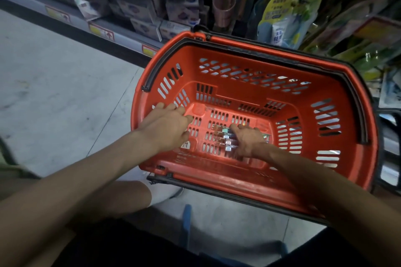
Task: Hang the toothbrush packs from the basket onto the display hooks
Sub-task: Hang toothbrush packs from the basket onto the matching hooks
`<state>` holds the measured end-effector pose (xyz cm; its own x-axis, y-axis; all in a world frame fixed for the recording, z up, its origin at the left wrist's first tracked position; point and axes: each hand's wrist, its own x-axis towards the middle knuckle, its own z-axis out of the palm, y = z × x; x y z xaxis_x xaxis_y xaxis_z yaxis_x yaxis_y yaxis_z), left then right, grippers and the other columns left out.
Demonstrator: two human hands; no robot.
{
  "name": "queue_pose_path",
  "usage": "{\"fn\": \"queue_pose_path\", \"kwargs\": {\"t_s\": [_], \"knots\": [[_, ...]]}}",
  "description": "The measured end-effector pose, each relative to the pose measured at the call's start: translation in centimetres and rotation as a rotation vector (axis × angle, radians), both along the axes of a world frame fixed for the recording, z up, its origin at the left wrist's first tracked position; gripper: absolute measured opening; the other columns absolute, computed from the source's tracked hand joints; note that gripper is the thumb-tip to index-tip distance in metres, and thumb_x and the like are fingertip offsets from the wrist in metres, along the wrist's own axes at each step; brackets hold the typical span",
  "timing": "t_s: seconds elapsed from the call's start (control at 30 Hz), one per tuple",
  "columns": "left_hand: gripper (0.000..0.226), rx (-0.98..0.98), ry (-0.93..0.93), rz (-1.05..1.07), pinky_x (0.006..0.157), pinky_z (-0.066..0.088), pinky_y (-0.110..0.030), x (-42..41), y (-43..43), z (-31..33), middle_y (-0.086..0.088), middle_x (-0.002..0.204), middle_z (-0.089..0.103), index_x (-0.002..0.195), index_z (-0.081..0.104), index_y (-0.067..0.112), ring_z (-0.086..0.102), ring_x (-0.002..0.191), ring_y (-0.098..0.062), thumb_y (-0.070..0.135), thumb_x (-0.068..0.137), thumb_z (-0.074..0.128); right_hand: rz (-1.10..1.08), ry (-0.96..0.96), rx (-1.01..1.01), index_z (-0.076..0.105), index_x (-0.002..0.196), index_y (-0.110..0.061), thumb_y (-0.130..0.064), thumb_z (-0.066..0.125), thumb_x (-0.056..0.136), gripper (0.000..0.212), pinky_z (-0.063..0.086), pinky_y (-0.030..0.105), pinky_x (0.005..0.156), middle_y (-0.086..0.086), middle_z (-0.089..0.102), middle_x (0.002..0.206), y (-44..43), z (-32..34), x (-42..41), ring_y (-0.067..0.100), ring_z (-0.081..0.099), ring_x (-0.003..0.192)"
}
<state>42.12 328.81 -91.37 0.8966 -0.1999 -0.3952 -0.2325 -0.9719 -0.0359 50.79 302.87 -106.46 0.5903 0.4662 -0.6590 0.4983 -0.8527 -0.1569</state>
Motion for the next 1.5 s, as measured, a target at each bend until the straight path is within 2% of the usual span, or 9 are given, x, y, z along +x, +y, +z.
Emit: {"fn": "queue_pose_path", "kwargs": {"t_s": [0.17, 0.43, 0.6, 0.77, 0.93, 1.0, 1.13, 1.3, 1.5], "knots": [[0.050, 0.048, -0.050, -0.047, 0.102, 0.045, -0.043, 0.3, -0.5, 0.3, -0.006, 0.134, 0.063, 0.146, 0.051, 0.023, 0.058, 0.123, -0.028, 0.044, 0.101, 0.047, -0.038, -0.105, 0.067, 0.041, 0.127, -0.026, -0.038, 0.083, 0.072, 0.070, 0.042, 0.031, 0.075, 0.000, 0.061, 0.115, -0.6, 3.0, 1.0, 0.025, 0.057, 0.090], [0.055, -0.054, -0.040, 0.009, 0.110, 0.041, -0.045, 2.3, -2.6, 2.8, -0.002, 0.142, 0.056, 0.153, 0.041, 0.029, 0.053, 0.130, -0.026, 0.044, 0.100, 0.050, -0.079, -0.222, 0.317, 0.042, 0.122, -0.023, -0.045, 0.081, 0.067, 0.071, 0.052, 0.037, 0.084, 0.000, 0.062, 0.118, -1.9, 13.4, 3.1, 0.027, 0.062, 0.106], [0.059, -0.409, -0.207, 0.193, 0.111, 0.046, -0.041, 4.8, -4.4, 6.4, 0.001, 0.147, 0.057, 0.154, 0.043, 0.029, 0.055, 0.135, -0.022, 0.048, 0.099, 0.055, -0.220, -0.235, 0.574, 0.042, 0.117, -0.029, -0.042, 0.082, 0.059, 0.071, 0.055, 0.041, 0.073, -0.011, 0.064, 0.094, -2.4, 21.5, 3.7, 0.020, 0.066, 0.085], [0.037, -1.012, -0.242, 0.482, 0.096, 0.042, -0.007, 7.6, -6.9, 11.4, 0.013, 0.123, 0.072, 0.130, 0.067, 0.028, 0.064, 0.119, -0.005, 0.048, 0.100, 0.060, -0.399, -0.159, 0.877, 0.045, 0.139, -0.024, -0.042, 0.079, 0.057, 0.091, 0.058, 0.044, 0.084, -0.008, 0.070, 0.114, -3.3, 29.0, 4.1, 0.013, 0.069, 0.100], [0.031, -1.599, -0.057, 0.590, 0.115, 0.046, -0.047, 9.7, -10.1, 15.7, 0.004, 0.120, 0.077, 0.113, 0.077, 0.033, 0.070, 0.118, -0.017, 0.054, 0.096, 0.061, -0.488, -0.081, 1.122, 0.058, 0.123, -0.022, -0.026, 0.078, 0.061, 0.065, 0.057, 0.045, 0.088, 0.003, 0.072, 0.113, -4.4, 33.8, 5.0, 0.009, 0.064, 0.094], [0.042, -1.671, -0.012, 0.561, 0.111, 0.049, -0.051, 10.1, -11.0, 16.9, -0.002, 0.124, 0.076, 0.119, 0.075, 0.030, 0.070, 0.117, -0.023, 0.059, 0.092, 0.061, -0.550, -0.036, 1.192, 0.062, 0.122, -0.016, -0.009, 0.080, 0.066, 0.059, 0.058, 0.045, 0.082, 0.005, 0.075, 0.109, -4.9, 34.7, 5.4, 0.011, 0.068, 0.090], [0.056, -1.715, -0.001, 0.496, 0.095, 0.057, -0.033, 10.0, -12.3, 17.2, -0.010, 0.130, 0.072, 0.129, 0.067, 0.022, 0.070, 0.117, -0.024, 0.055, 0.084, 0.062, -0.618, 0.129, 1.338, 0.066, 0.099, -0.004, 0.000, 0.070, 0.065, 0.035, 0.057, 0.031, 0.067, 0.006, 0.074, 0.080, -5.2, 35.8, 5.9, 0.017, 0.069, 0.070], [0.067, -1.802, 0.075, 0.508, 0.094, 0.056, -0.030, 10.2, -14.3, 16.1, -0.003, 0.129, 0.073, 0.140, 0.057, 0.023, 0.070, 0.118, -0.019, 0.042, 0.078, 0.075, -0.668, 0.277, 1.403, 0.066, 0.114, 0.004, -0.006, 0.063, 0.068, 0.047, 0.056, 0.059, 0.091, 0.032, 0.071, 0.110, -4.8, 35.7, 7.0, 0.049, 0.069, 0.098], [0.077, -2.030, 0.378, 0.586, 0.085, 0.058, -0.025, 11.0, -15.5, 16.1, -0.002, 0.115, 0.075, 0.127, 0.069, 0.016, 0.072, 0.103, -0.014, 0.049, 0.063, 0.095, -0.790, 0.370, 1.427, 0.060, 0.111, 0.012, -0.012, 0.059, 0.075, 0.043, 0.052, 0.052, 0.086, 0.027, 0.065, 0.099, -4.2, 34.6, 8.0, 0.035, 0.060, 0.089]]}}
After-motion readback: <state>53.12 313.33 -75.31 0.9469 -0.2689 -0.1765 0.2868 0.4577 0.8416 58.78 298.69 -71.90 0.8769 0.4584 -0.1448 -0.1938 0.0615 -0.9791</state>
